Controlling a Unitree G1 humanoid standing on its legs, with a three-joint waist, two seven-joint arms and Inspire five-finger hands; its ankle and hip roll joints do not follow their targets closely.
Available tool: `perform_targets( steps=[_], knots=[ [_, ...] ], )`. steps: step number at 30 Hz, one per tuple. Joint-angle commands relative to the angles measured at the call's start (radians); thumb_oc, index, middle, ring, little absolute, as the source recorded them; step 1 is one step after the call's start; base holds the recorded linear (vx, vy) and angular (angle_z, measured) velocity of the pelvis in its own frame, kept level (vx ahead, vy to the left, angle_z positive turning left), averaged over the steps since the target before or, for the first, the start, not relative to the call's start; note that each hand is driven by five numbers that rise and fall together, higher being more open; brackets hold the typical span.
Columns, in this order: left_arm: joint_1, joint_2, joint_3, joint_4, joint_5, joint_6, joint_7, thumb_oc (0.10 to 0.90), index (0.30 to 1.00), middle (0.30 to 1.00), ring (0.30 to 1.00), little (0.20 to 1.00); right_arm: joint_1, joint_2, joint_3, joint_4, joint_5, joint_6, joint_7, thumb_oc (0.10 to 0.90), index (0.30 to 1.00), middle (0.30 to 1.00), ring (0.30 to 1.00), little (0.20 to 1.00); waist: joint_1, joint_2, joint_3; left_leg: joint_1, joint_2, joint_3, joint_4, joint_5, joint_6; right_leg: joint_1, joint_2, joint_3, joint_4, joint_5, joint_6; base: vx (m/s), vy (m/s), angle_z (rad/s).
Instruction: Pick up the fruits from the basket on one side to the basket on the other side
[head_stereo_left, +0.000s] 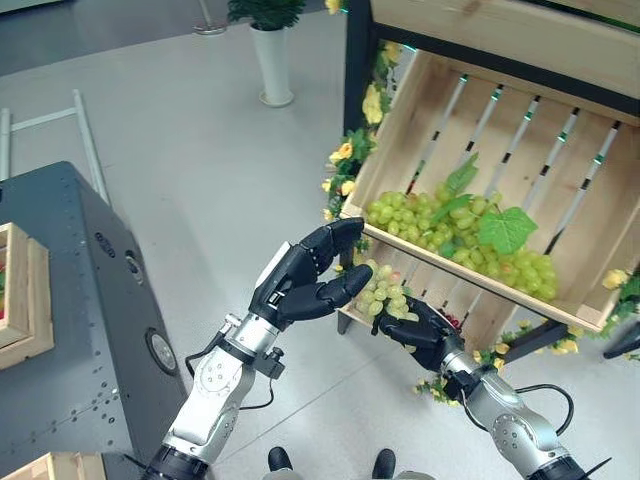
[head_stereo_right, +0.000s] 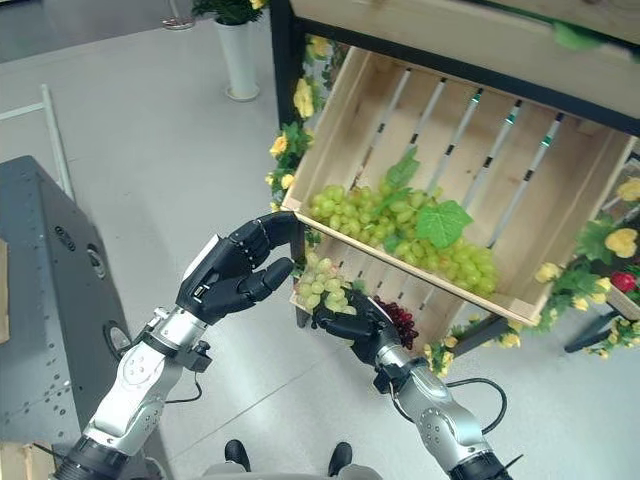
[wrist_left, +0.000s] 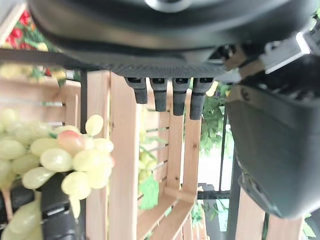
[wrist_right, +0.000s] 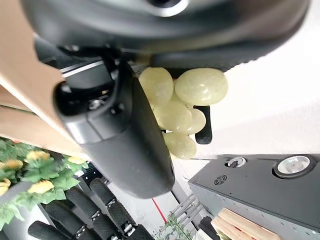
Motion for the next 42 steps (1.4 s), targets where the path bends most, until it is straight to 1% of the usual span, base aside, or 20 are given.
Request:
perform_targets(
  steps=[1,2,3,5,7,10,11,13,15,18,20,21,22,25,26,27,30,35,39,42],
  knots=[
    [-0.108,0.001,0.029,-0.062,-0.076,-0.139,0.025,0.8,0.9,0.9,0.9,0.9,-0.097,0.046,-0.07,-0.162,0.006,-0.09,0.088,0.4,0.3,0.3,0.3,0.3,0.025,-0.04,-0.039,-0.119,-0.056,-0.155,-0.004,0.005,-0.04,0.058,-0.036,0.052,0.004,-0.029,0.033,-0.03,-0.044,-0.19],
    [-0.105,0.0,0.033,-0.066,-0.086,-0.134,0.023,0.8,0.9,0.9,0.9,0.9,-0.099,0.041,-0.075,-0.165,0.006,-0.083,0.095,0.4,0.3,0.3,0.3,0.3,0.032,-0.045,-0.039,-0.117,-0.066,-0.209,0.011,-0.015,-0.032,0.057,-0.036,0.073,0.004,-0.031,0.031,-0.05,0.008,-0.35],
    [-0.103,0.001,0.043,-0.067,-0.097,-0.129,0.031,0.8,0.9,0.9,0.9,0.9,-0.108,0.029,-0.083,-0.166,0.015,-0.064,0.113,0.4,0.3,0.3,0.3,0.3,0.041,-0.051,-0.041,-0.133,-0.078,-0.281,0.04,-0.02,-0.021,0.042,-0.039,0.106,0.004,-0.02,0.021,-0.04,0.05,-0.61],
    [-0.099,-0.001,0.065,-0.069,-0.104,-0.12,0.044,0.8,0.9,0.9,0.9,0.9,-0.125,0.017,-0.095,-0.167,0.024,-0.023,0.133,0.4,0.3,0.3,0.3,0.3,0.053,-0.056,-0.049,-0.133,-0.108,-0.401,0.089,-0.06,-0.017,0.036,-0.046,0.169,0.004,-0.017,0.017,0.01,0.107,-0.83],
    [-0.1,-0.006,0.079,-0.068,-0.119,-0.11,0.024,0.8,0.9,0.9,0.9,0.9,-0.132,0.013,-0.101,-0.169,0.025,-0.01,0.14,0.4,0.3,0.3,0.3,0.3,0.049,-0.05,-0.06,-0.118,-0.116,-0.416,0.086,-0.07,-0.018,0.036,-0.052,0.188,0.004,-0.02,0.019,0.05,0.167,-0.71],
    [-0.107,-0.008,0.075,-0.071,-0.126,-0.101,0.009,0.8,0.9,0.9,0.9,0.9,-0.114,0.026,-0.11,-0.182,0.008,-0.01,0.14,0.4,0.3,0.3,0.3,0.3,0.034,-0.029,-0.082,-0.064,-0.119,-0.413,0.018,-0.07,-0.012,0.037,-0.06,0.195,0.004,-0.025,0.032,0.06,0.275,-0.49],
    [-0.109,-0.005,0.067,-0.072,-0.139,-0.087,-0.01,0.8,0.9,0.9,0.9,0.9,-0.098,0.033,-0.117,-0.183,0.001,-0.016,0.14,0.4,0.3,0.3,0.3,0.3,0.026,-0.018,-0.093,-0.028,-0.124,-0.41,-0.014,-0.074,-0.008,0.038,-0.07,0.195,0.004,-0.022,0.046,0.07,0.234,-0.48],
    [-0.109,-0.001,0.067,-0.075,-0.16,-0.068,-0.038,0.8,0.9,0.9,0.9,0.9,-0.08,0.037,-0.125,-0.191,0.003,-0.02,0.133,0.4,0.3,0.3,0.3,0.3,0.02,-0.01,-0.1,-0.006,-0.137,-0.411,-0.023,-0.086,-0.001,0.043,-0.085,0.195,0.004,-0.016,0.062,0.06,0.225,-0.55],
    [-0.104,0.005,0.069,-0.088,-0.163,-0.044,-0.059,0.8,0.9,0.9,0.9,0.9,-0.06,0.048,-0.126,-0.2,0.001,-0.024,0.126,0.4,0.3,0.3,0.3,0.3,0.014,-0.006,-0.101,0.011,-0.147,-0.406,-0.023,-0.102,0.009,0.046,-0.105,0.191,0.013,-0.008,0.081,0.03,0.159,-0.1],
    [-0.111,0.03,0.069,-0.092,-0.157,-0.042,-0.062,0.8,0.9,0.9,0.9,0.9,-0.052,0.047,-0.128,-0.209,0.003,-0.011,0.135,0.4,0.3,0.3,0.3,0.3,0.008,-0.005,-0.094,0.026,-0.163,-0.398,-0.023,-0.116,0.027,0.028,-0.129,0.188,0.052,-0.007,0.103,0.0,0.145,-0.05],
    [-0.118,0.041,0.075,-0.092,-0.174,-0.042,-0.063,0.8,0.9,0.9,0.9,0.9,-0.05,0.045,-0.124,-0.211,0.0,0.008,0.158,0.4,0.3,0.3,0.3,0.3,0.008,-0.006,-0.089,0.032,-0.17,-0.392,-0.023,-0.126,0.038,0.018,-0.143,0.184,0.069,-0.008,0.113,-0.02,0.094,0.02],
    [-0.125,0.048,0.085,-0.091,-0.205,-0.042,-0.08,0.8,0.9,0.9,0.9,0.9,-0.051,0.038,-0.12,-0.207,-0.005,0.02,0.191,0.4,0.3,0.3,0.3,0.3,0.011,-0.008,-0.085,0.036,-0.177,-0.389,-0.023,-0.132,0.048,0.012,-0.152,0.183,0.079,-0.009,0.118,-0.02,0.077,0.02],
    [-0.126,0.048,0.087,-0.091,-0.21,-0.042,-0.084,0.8,0.9,0.9,0.9,0.9,-0.052,0.036,-0.12,-0.206,-0.004,0.021,0.197,0.4,0.3,0.3,0.3,0.3,0.012,-0.009,-0.084,0.036,-0.177,-0.389,-0.023,-0.133,0.049,0.011,-0.153,0.183,0.08,-0.009,0.119,-0.03,0.054,0.01],
    [-0.142,0.046,0.091,-0.101,-0.265,-0.042,-0.115,0.8,0.9,0.9,0.9,0.9,-0.068,0.004,-0.108,-0.195,0.013,0.043,0.275,0.4,0.3,0.3,0.3,0.3,0.019,-0.017,-0.077,0.04,-0.178,-0.388,-0.023,-0.138,0.058,0.008,-0.157,0.18,0.082,-0.006,0.123,-0.02,0.005,-0.11],
    [-0.144,0.045,0.09,-0.103,-0.267,-0.041,-0.116,0.8,0.9,0.9,0.9,0.9,-0.07,0.001,-0.107,-0.194,0.017,0.042,0.281,0.4,0.3,0.3,0.3,0.3,0.02,-0.018,-0.077,0.04,-0.178,-0.388,-0.023,-0.139,0.058,0.009,-0.156,0.181,0.081,-0.006,0.123,0.0,-0.018,-0.2],
    [-0.15,0.041,0.09,-0.111,-0.288,-0.037,-0.128,0.8,0.9,0.9,0.9,0.9,-0.078,-0.011,-0.104,-0.195,0.037,0.063,0.322,0.4,0.3,0.3,0.3,0.3,0.021,-0.022,-0.079,0.042,-0.175,-0.387,-0.023,-0.141,0.058,0.011,-0.153,0.182,0.076,-0.007,0.122,0.0,-0.025,-0.16],
    [-0.159,0.038,0.099,-0.12,-0.35,-0.037,-0.169,0.8,0.9,0.9,0.9,0.9,-0.087,-0.042,-0.11,-0.211,0.026,0.097,0.366,0.4,0.3,0.3,0.3,0.3,0.019,-0.029,-0.084,0.046,-0.167,-0.385,-0.023,-0.143,0.052,0.021,-0.147,0.182,0.061,-0.006,0.118,0.01,-0.034,-0.07],
    [-0.168,0.024,0.152,-0.142,-0.426,-0.124,-0.153,0.8,0.9,0.9,0.9,0.9,-0.093,-0.112,-0.127,-0.253,-0.017,0.138,0.454,0.4,0.3,0.3,0.3,0.3,0.015,-0.041,-0.088,0.056,-0.152,-0.381,-0.023,-0.141,0.039,0.034,-0.132,0.183,0.053,-0.014,0.107,0.01,-0.031,-0.02],
    [-0.174,0.0,0.185,-0.154,-0.455,-0.141,-0.173,0.8,0.9,0.9,0.9,0.9,-0.108,-0.141,-0.142,-0.273,0.002,0.167,0.511,0.4,0.3,0.3,0.3,0.3,0.015,-0.05,-0.091,0.062,-0.146,-0.384,-0.023,-0.141,0.03,0.05,-0.121,0.179,0.042,-0.018,0.099,0.01,-0.026,0.0],
    [-0.184,-0.02,0.209,-0.154,-0.455,-0.156,-0.14,0.8,0.9,0.9,0.9,0.9,-0.13,-0.146,-0.15,-0.279,0.068,0.178,0.545,0.4,0.3,0.3,0.3,0.3,0.016,-0.054,-0.094,0.068,-0.143,-0.388,-0.023,-0.143,0.024,0.059,-0.115,0.177,0.039,-0.025,0.094,0.02,-0.018,0.05]
  ],
)
